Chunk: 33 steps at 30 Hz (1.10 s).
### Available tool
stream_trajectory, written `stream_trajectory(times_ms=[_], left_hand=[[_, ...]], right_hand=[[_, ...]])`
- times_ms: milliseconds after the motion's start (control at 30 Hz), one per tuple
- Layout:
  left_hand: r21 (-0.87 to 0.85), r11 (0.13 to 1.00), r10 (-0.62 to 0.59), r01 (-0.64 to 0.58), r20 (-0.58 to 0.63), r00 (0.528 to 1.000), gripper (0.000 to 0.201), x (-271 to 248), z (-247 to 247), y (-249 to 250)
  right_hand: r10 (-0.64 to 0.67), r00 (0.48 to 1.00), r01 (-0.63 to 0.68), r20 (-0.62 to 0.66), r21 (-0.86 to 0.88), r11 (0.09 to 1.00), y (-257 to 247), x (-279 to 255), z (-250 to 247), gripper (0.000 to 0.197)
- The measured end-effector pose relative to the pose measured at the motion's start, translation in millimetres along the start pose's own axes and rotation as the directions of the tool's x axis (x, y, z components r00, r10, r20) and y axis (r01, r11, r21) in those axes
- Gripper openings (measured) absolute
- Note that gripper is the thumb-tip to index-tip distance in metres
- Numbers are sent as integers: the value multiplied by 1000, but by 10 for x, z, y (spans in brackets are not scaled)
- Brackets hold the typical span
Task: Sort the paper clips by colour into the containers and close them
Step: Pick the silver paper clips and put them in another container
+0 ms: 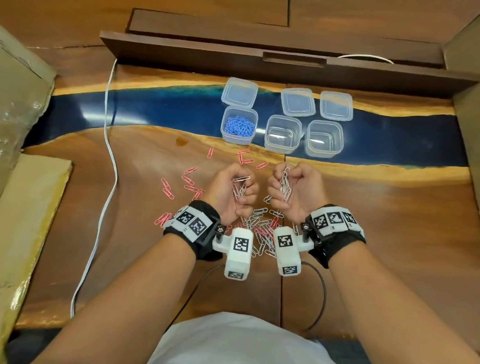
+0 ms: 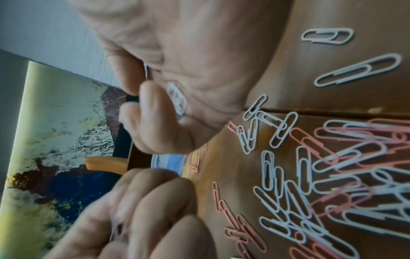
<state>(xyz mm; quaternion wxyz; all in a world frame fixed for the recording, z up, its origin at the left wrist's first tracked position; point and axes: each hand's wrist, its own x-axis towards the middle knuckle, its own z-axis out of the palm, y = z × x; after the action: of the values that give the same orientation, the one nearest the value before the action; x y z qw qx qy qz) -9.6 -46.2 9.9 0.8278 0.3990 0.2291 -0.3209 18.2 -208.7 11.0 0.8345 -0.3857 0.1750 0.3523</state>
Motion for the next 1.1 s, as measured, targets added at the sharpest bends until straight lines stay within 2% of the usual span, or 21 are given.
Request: stream_trajectory(times_ms=[133,233,300,367,400,467,567,733,833,900,967,1000,1067,1100], left_hand=[[-40,999,-36,31,-145,989,21,147,106,77],[-68,997,-39,27,-173,984,19,228,228,233],[-69,998,-10,-2,-180,984,15,281,329,366],[-98,995,15,-36,-200,980,20,346,438,507],[-118,992,21,-45,-201,979,24,389,496,580],[-139,989,17,-43,-181,983,32,460,620,725],[-83,996,8,-26,-202,979,43,576,740,875],[17,1000,-17,22,-232,973,61,591,786,941],[51,999,14,-3,-217,976,61,539,765,910],[187,981,99,-55,-233,967,49,473,710,879],[430,896,231,-111,-238,943,31,342,618,822],[590,798,306,-123,-221,926,21,266,547,779],[865,491,397,-101,-119,910,15,111,355,626],[933,352,383,-78,-67,921,17,59,248,522]], right_hand=[[30,988,-35,-153,-24,999,-102,33,45,27],[14,963,-21,-269,-20,1000,-255,70,69,37],[-27,949,32,-313,11,999,-409,101,103,34],[-71,934,97,-350,57,994,-577,163,134,26],[-86,929,122,-360,78,990,-662,198,153,26],[-99,926,141,-365,91,986,-806,270,188,39],[-85,926,109,-368,46,993,-942,350,215,56],[-68,895,54,-441,-45,998,-981,355,204,58],[-67,906,37,-417,-80,996,-949,286,221,67],[-92,903,58,-420,-93,994,-932,228,243,65],[-142,898,98,-416,-127,987,-913,148,238,52],[-167,904,106,-393,-172,979,-895,97,227,44],[-203,920,60,-335,-392,918,-798,-12,190,29],[-231,924,18,-303,-569,822,-724,-67,167,21]])
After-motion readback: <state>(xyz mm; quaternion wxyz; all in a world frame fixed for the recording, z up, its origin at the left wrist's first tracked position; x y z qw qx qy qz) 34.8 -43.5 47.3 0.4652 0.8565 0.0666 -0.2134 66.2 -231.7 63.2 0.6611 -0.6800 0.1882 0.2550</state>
